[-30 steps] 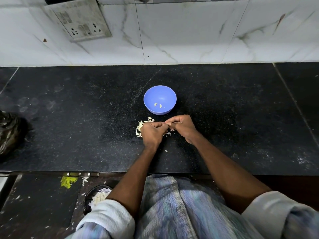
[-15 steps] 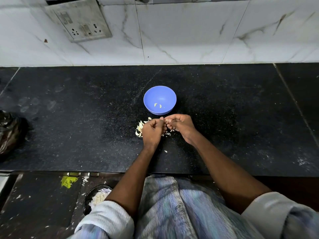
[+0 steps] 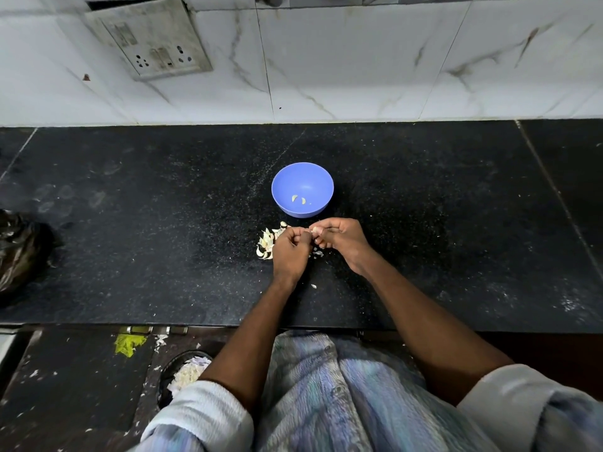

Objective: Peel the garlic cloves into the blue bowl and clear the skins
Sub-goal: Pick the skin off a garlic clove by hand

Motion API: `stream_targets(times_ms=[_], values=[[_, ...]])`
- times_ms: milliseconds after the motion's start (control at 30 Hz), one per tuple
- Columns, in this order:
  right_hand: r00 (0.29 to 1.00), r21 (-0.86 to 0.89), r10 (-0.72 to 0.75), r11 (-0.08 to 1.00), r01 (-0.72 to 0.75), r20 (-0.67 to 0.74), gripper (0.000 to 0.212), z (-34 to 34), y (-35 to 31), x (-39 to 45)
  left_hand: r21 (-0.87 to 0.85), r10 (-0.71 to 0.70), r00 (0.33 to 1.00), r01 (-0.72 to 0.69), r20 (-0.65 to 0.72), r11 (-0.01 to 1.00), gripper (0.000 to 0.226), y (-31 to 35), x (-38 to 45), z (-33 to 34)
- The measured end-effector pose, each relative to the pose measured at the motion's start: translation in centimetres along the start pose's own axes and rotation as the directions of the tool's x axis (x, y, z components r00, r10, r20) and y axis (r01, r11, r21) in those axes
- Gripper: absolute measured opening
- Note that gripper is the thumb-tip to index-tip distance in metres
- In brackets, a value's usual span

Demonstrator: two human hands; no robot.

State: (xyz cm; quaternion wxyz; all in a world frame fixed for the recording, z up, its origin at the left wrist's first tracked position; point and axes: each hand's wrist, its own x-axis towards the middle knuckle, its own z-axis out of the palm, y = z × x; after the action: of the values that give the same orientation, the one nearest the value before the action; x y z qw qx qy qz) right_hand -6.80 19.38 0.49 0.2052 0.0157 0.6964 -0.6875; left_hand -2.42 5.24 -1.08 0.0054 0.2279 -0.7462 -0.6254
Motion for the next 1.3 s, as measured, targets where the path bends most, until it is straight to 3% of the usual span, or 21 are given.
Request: stream_targets(times_ms=[133, 267, 467, 600, 833, 1167, 1300], values=[[0.998, 0.126, 0.05, 0.991, -0.044, -0.042, 0.013, 0.1, 0.1, 0.4, 0.115, 0.078, 0.997, -0.079, 0.019, 0.99, 0.015, -0.1, -0.3, -0.3], [0.997, 0.163, 0.08, 0.983, -0.08, 0.003, 0.015, 0.1, 0.2, 0.3, 0.223, 0.212, 0.976, -0.218, 0.054, 0.95, 0.014, 0.0, -0.6, -1.0], [0.995, 0.173, 0.097, 0.98, -0.099, 0.019, 0.017, 0.2, -0.1, 0.0, 0.223, 0.319, 0.945, -0.297, -0.069, 0.928, 0.002, 0.7, -0.9, -1.7], [0.992, 0.223, 0.127, 0.967, -0.122, -0.009, 0.007, 0.3, -0.2, 0.0, 0.272, 0.374, 0.927, -0.354, -0.022, 0.895, 0.028, 0.8, -0.6, -1.9], [0.995, 0.137, 0.097, 0.986, -0.094, -0.016, 0.012, 0.2, -0.3, -0.1, 0.189, 0.34, 0.94, -0.334, 0.003, 0.923, 0.006, 0.9, -0.4, -1.8], [0.994, -0.002, 0.105, 0.994, -0.105, -0.004, 0.005, 0.3, -0.4, -0.1, -0.019, 0.181, 0.983, -0.181, 0.009, 0.983, 0.013, 0.7, -0.4, -1.7], [0.997, 0.02, 0.073, 0.997, -0.073, 0.007, 0.013, 0.6, -0.6, 0.1, -0.132, 0.118, 0.993, -0.118, -0.01, 0.984, 0.011, 0.5, -0.3, -1.4]])
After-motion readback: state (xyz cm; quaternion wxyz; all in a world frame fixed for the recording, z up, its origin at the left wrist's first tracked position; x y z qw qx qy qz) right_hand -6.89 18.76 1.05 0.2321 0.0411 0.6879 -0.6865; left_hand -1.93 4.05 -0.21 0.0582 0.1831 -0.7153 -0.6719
